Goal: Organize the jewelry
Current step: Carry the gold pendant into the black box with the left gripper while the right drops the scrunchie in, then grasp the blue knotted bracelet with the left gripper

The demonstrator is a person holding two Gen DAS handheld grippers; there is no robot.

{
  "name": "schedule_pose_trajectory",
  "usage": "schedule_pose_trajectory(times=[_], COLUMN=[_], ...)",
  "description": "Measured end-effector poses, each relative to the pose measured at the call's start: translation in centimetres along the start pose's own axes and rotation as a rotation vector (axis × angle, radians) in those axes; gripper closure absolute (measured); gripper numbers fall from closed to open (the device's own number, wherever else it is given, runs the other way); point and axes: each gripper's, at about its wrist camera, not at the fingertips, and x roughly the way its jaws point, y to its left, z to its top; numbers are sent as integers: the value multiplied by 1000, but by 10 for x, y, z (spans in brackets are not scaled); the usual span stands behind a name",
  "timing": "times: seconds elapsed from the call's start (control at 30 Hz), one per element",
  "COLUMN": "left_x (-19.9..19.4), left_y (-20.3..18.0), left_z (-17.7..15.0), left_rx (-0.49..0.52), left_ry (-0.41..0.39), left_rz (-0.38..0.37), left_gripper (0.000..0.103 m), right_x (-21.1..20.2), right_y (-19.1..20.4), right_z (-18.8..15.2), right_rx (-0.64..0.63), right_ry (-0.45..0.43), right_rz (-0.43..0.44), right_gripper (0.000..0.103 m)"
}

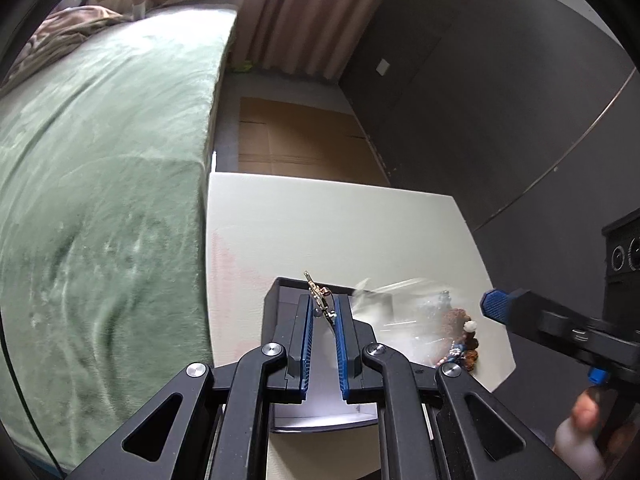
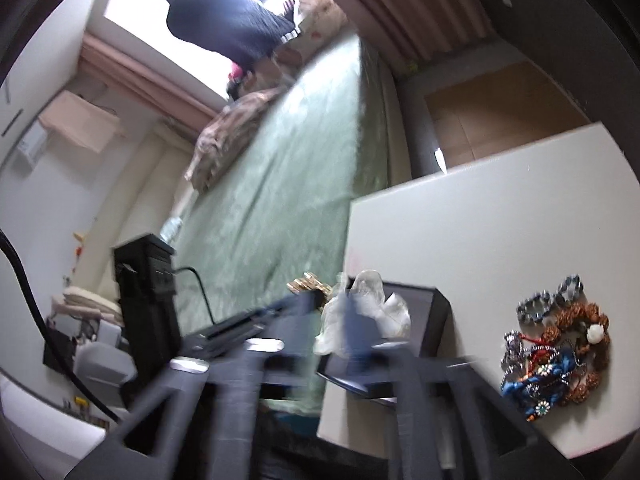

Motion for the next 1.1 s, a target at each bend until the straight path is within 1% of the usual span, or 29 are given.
schedule_pose_trajectory(times=[0.03,0.07,0.13,0.23,0.37,0.43,0.5,0.57,0.63,0.67,0.73,0.87,0.97,1.1], left_x=[0,2,7,16,33,43,50,53,53,51,49,48,51,60], left_y=[0,-1,-5,-13,-19,-20,-21,-24,-28,-31,-36,-53,-68,-92], left_z=[0,-1,-2,-4,-5,-6,-7,-7,-8,-8,-8,-10,-13,-22], left_rx=[2,6,17,44,51,38,22,19,27,30,36,74,114,178], left_ry=[3,9,24,54,109,153,178,185,177,164,149,138,139,161], left_rz=[0,1,3,3,31,26,28,35,37,33,36,44,33,4], left_gripper=[92,92,92,92,92,92,91,79,32,26,25,25,25,25], right_x=[-1,-6,-13,-29,-57,-64,-68,-69,-73,-76,-88,-109,-120,-127], right_y=[-5,-12,-22,-41,-61,-69,-78,-85,-95,-100,-110,-126,-136,-147], right_z=[-2,-5,-8,-15,-16,-18,-20,-22,-24,-25,-29,-32,-34,-38], right_rx=[9,16,24,62,101,112,119,123,130,134,145,172,187,205], right_ry=[-12,-43,-55,-50,-76,-69,-43,-12,2,1,-9,-50,-67,-62], right_rz=[-2,-15,-38,-68,-140,-166,-193,-221,-255,-269,-293,-306,-308,-305], right_gripper=[38,32,30,30,29,28,28,28,28,28,28,28,28,28])
